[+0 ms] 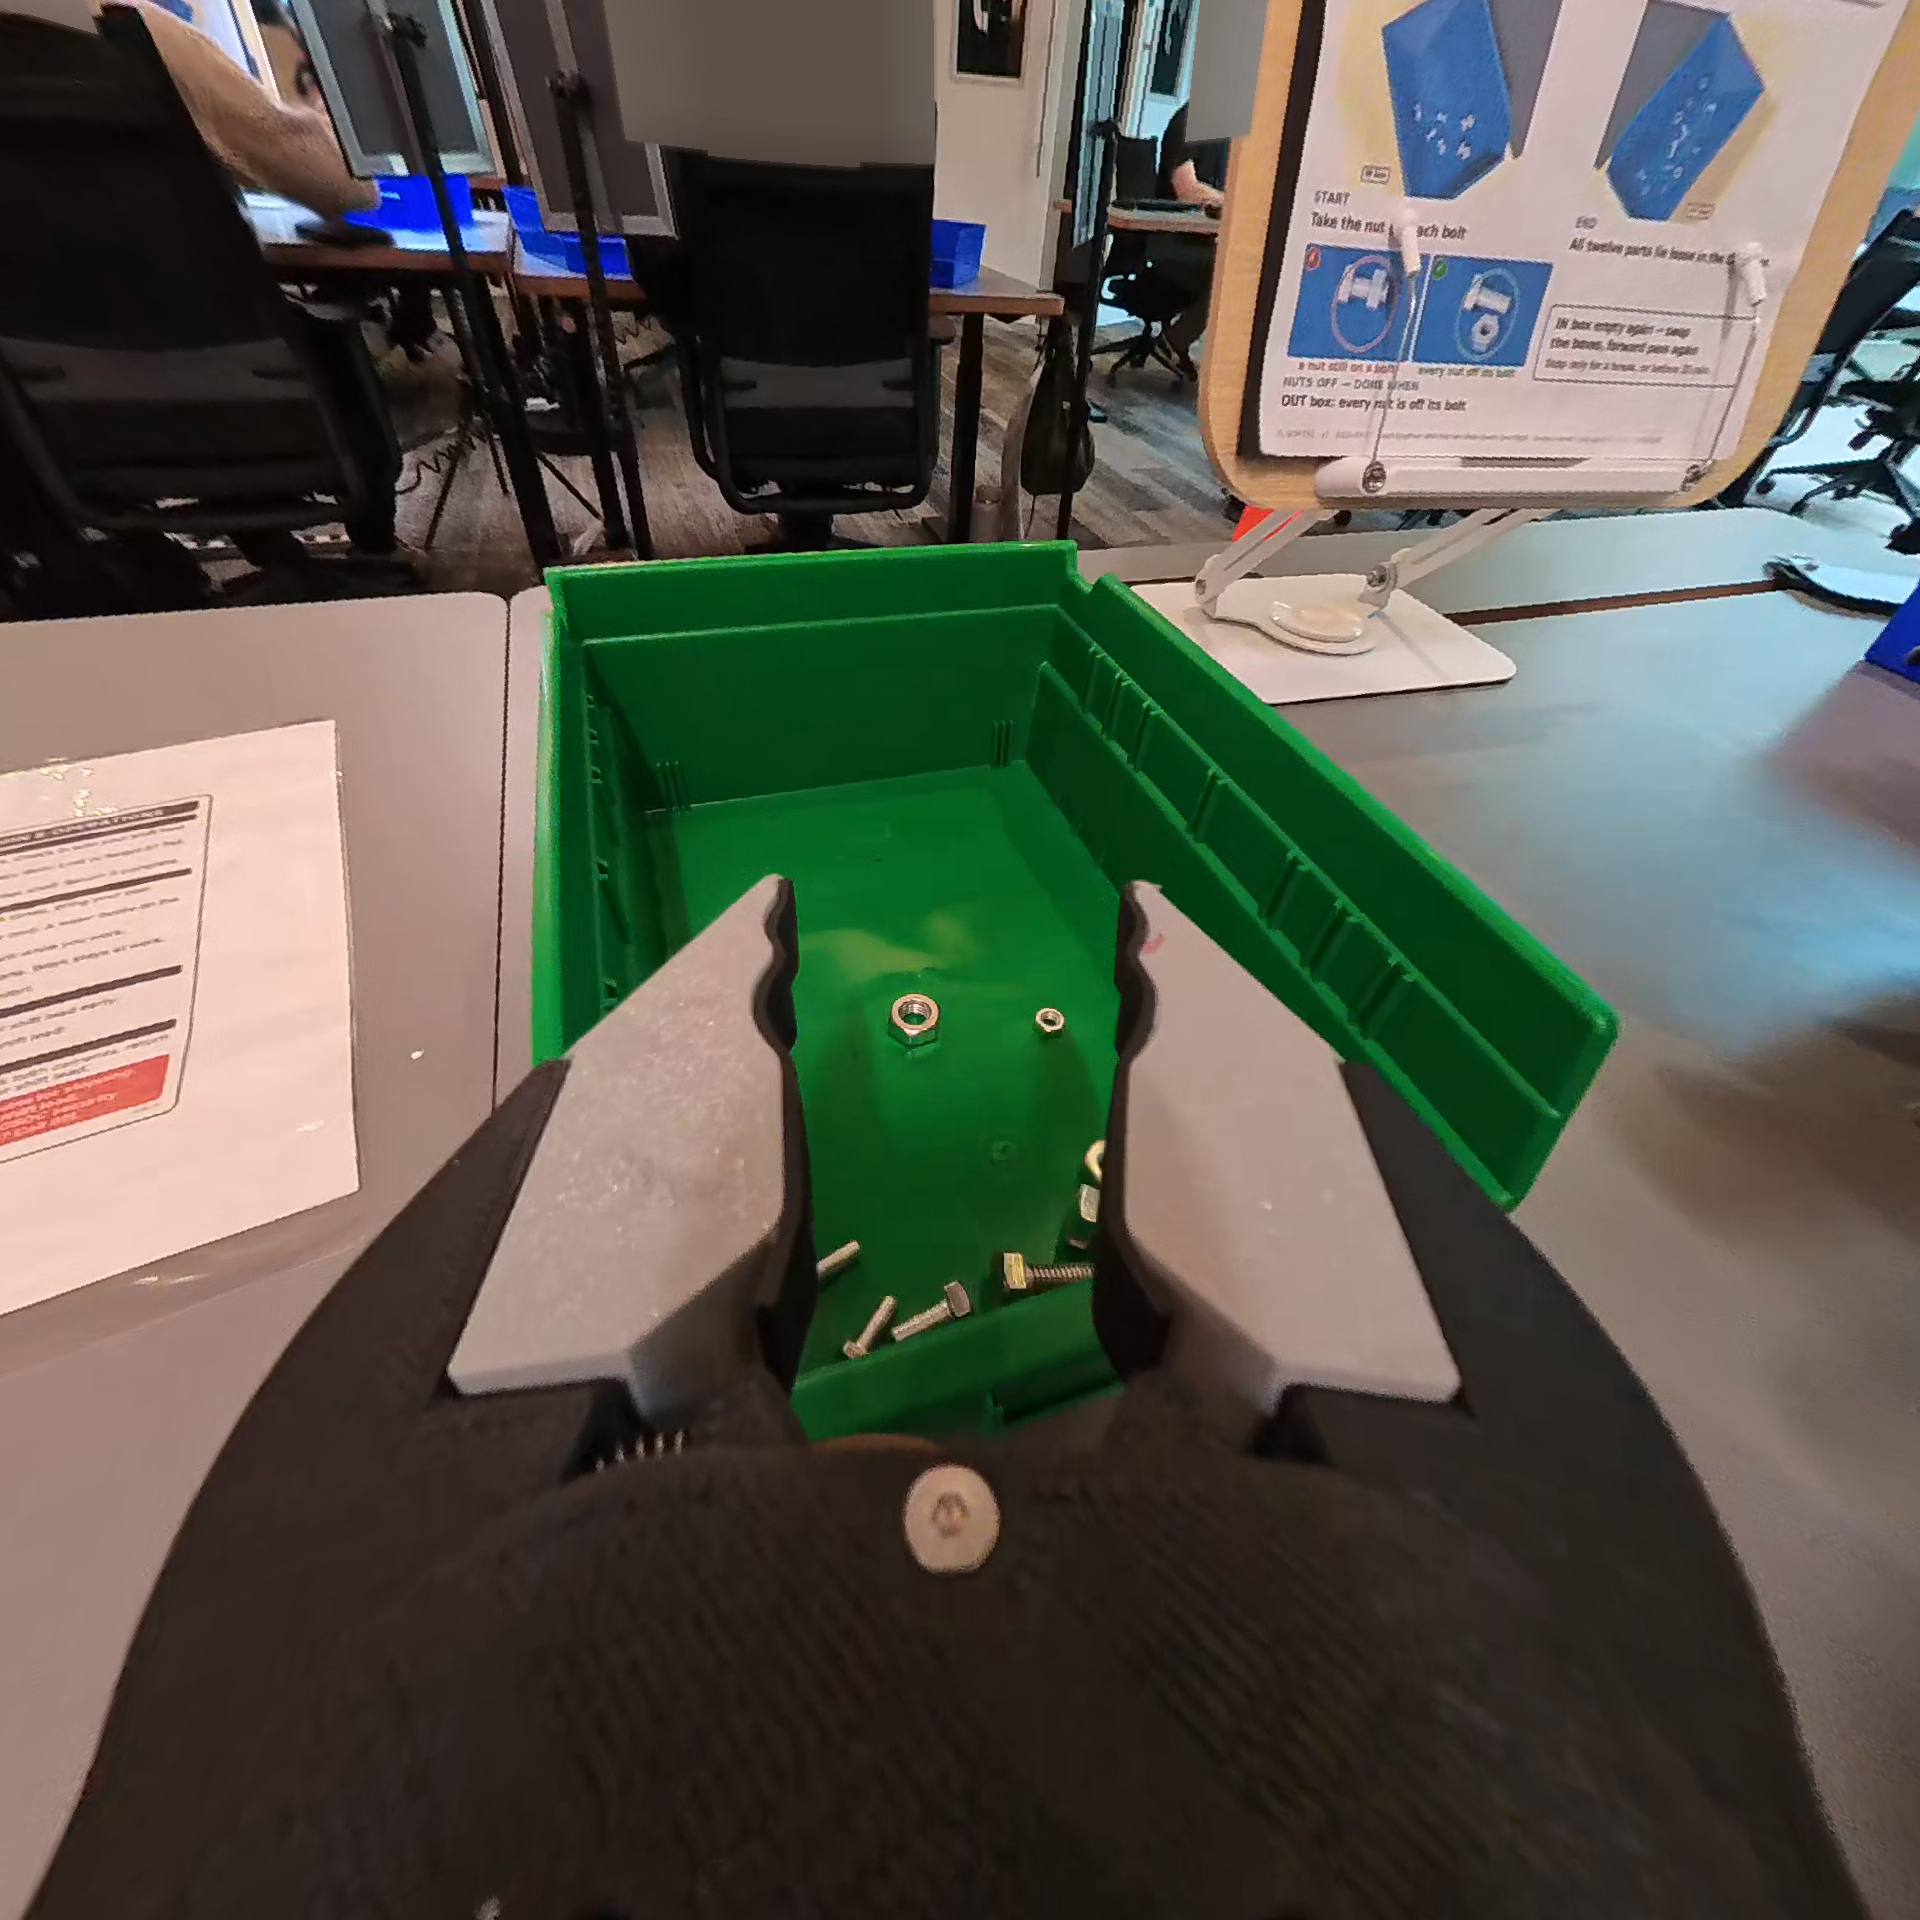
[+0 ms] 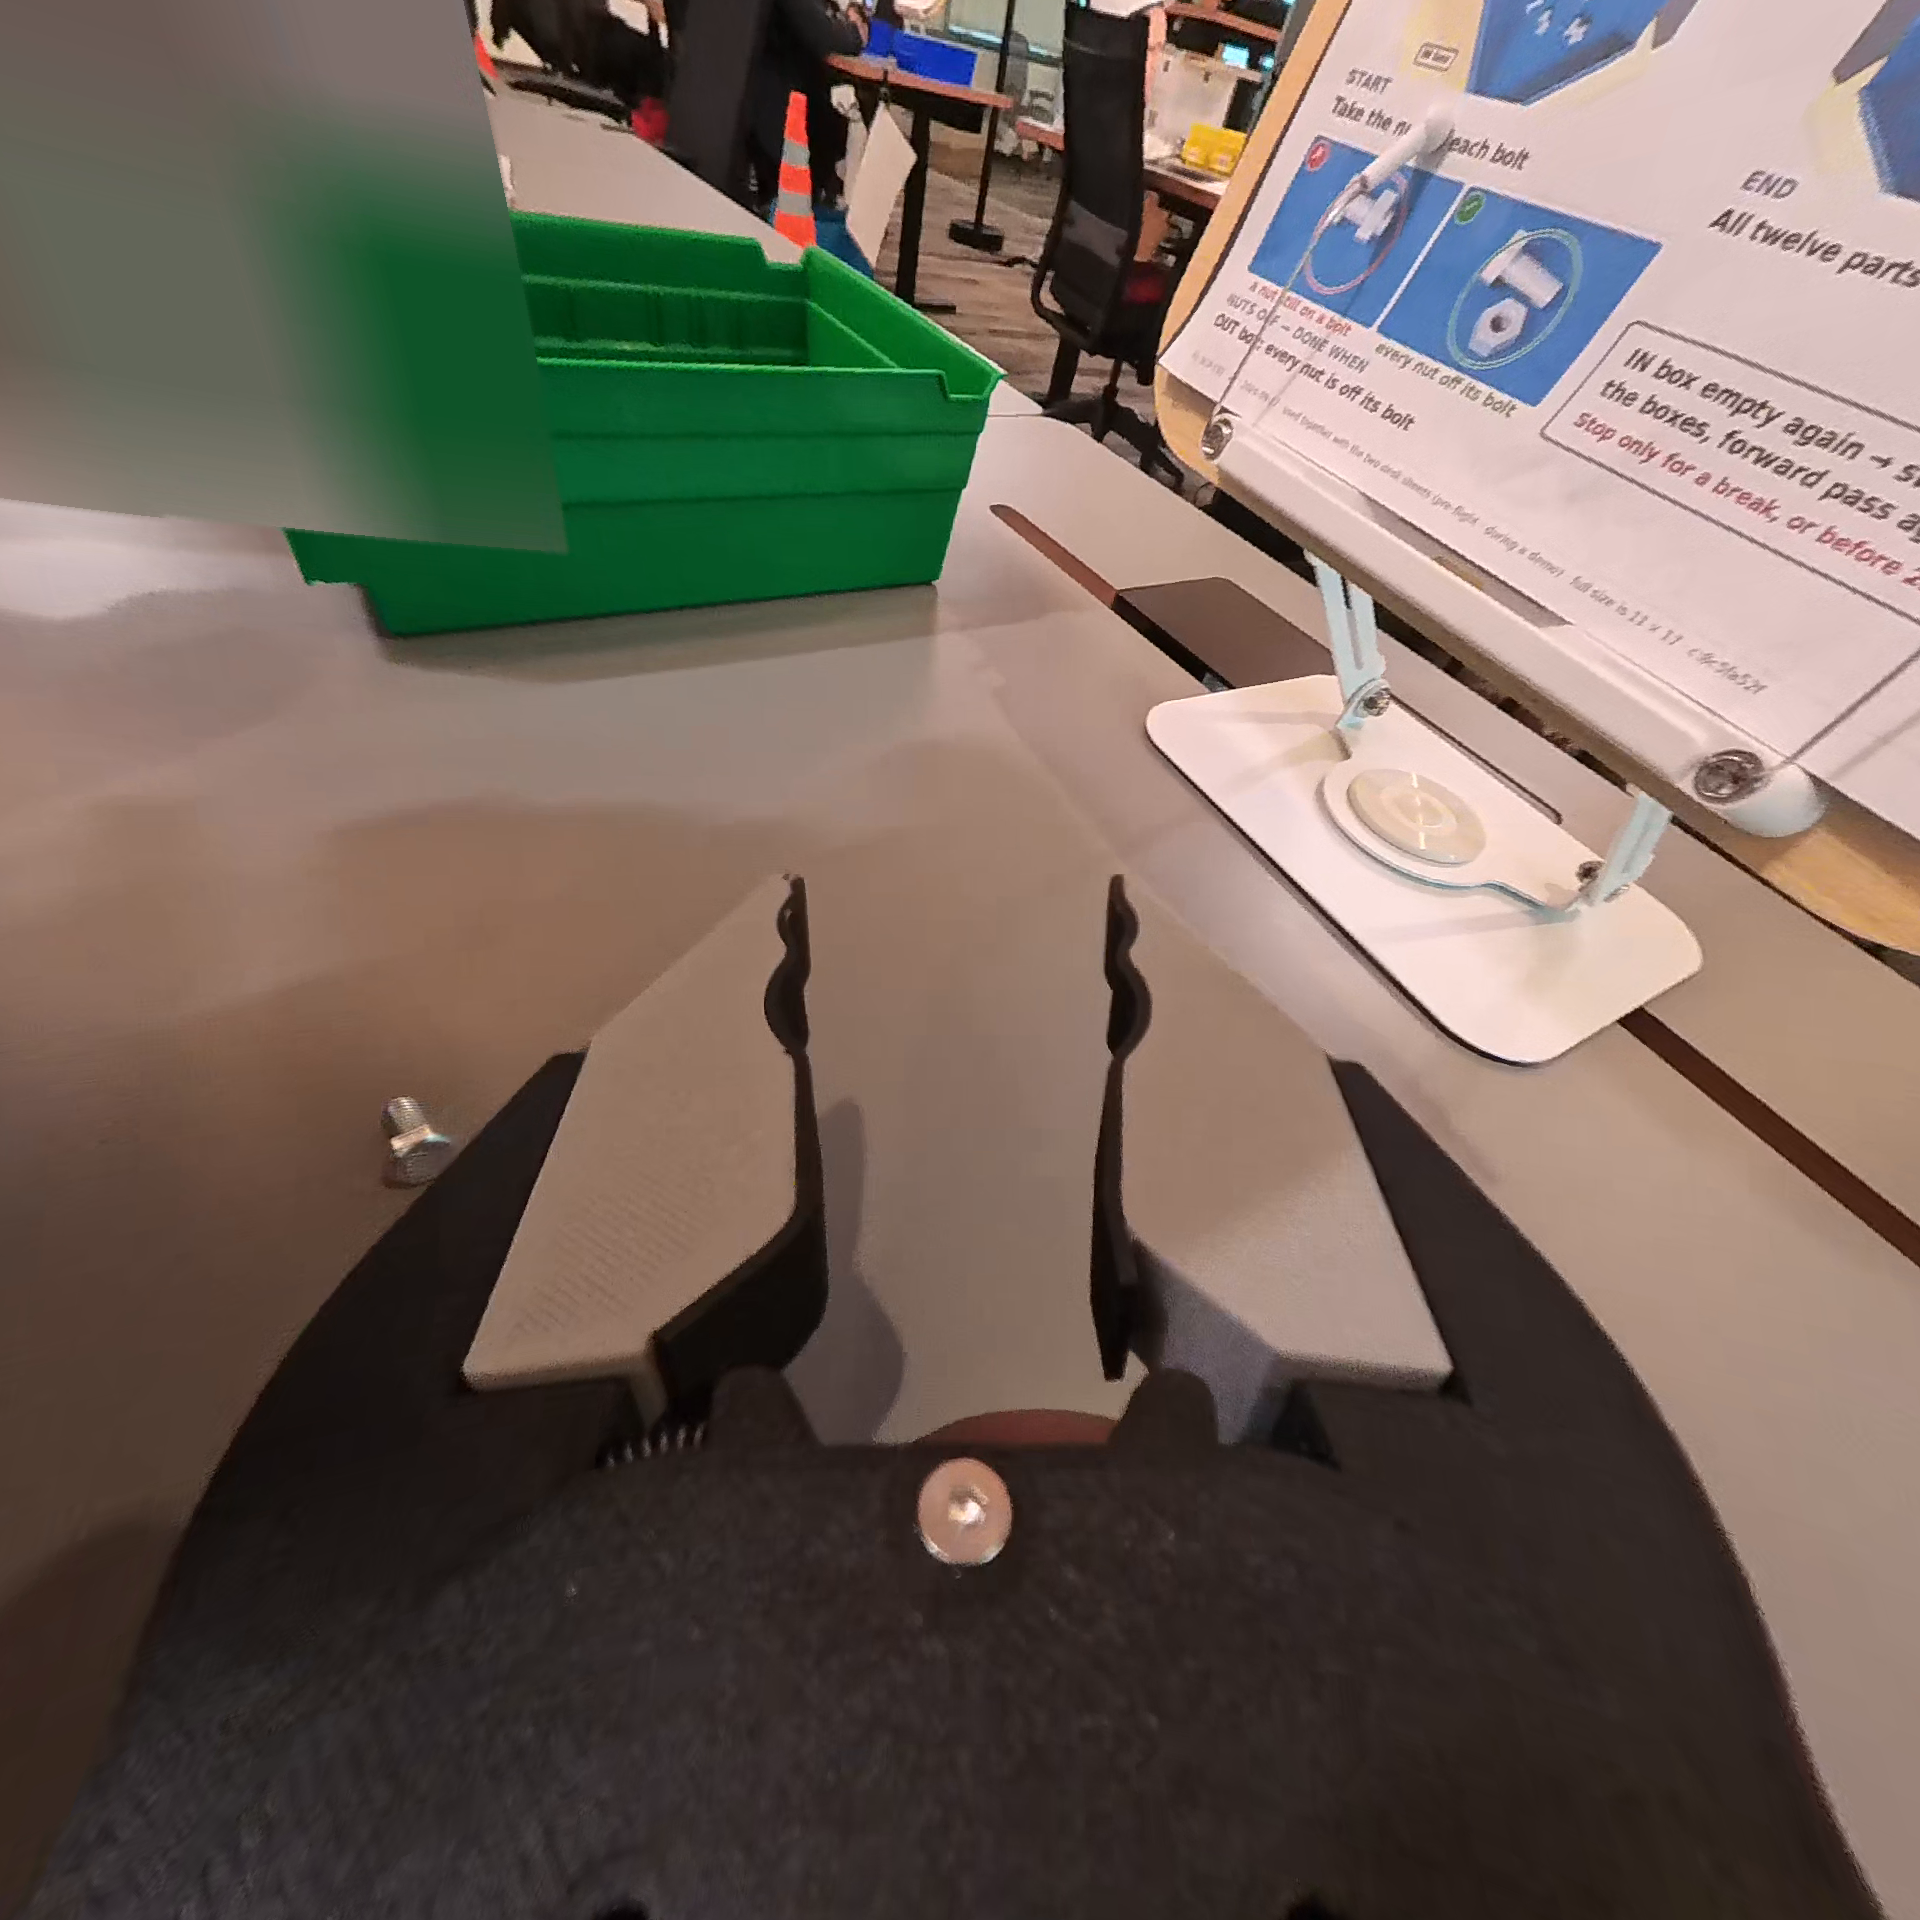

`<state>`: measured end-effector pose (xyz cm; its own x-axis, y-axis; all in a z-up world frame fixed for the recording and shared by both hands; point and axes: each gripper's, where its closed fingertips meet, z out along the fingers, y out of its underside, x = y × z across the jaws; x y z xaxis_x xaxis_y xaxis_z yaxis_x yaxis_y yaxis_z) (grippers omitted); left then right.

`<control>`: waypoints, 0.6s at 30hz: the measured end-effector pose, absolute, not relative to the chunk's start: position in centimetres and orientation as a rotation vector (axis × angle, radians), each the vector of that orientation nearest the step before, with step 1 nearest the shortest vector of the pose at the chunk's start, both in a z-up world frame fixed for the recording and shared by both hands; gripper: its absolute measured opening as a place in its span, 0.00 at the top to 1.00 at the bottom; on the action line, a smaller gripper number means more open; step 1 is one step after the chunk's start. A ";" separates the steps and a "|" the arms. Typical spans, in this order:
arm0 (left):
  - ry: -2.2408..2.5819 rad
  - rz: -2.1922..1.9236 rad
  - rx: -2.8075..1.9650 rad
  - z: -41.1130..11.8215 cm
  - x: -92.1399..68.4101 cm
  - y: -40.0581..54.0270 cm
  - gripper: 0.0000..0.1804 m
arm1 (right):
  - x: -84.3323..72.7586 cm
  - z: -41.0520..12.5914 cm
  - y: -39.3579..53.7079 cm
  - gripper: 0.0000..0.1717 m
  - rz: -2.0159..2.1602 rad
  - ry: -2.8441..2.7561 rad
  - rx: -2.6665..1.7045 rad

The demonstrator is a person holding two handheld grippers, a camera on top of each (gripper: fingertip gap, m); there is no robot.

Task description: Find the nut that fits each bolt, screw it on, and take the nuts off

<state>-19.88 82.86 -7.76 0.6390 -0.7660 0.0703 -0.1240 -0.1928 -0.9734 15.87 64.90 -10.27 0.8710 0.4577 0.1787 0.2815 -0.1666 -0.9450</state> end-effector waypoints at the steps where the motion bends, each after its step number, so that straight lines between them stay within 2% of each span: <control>1: 0.733 -0.690 -1.692 -7.8 -19.9 82.8 0.67 | 16.0 -10.3 64.9 0.68 0.169 -0.558 -1.764; 18: 0.787 -0.660 -1.683 -7.9 -19.2 82.1 0.67 | 16.4 -11.0 65.3 0.69 0.172 -0.546 -1.782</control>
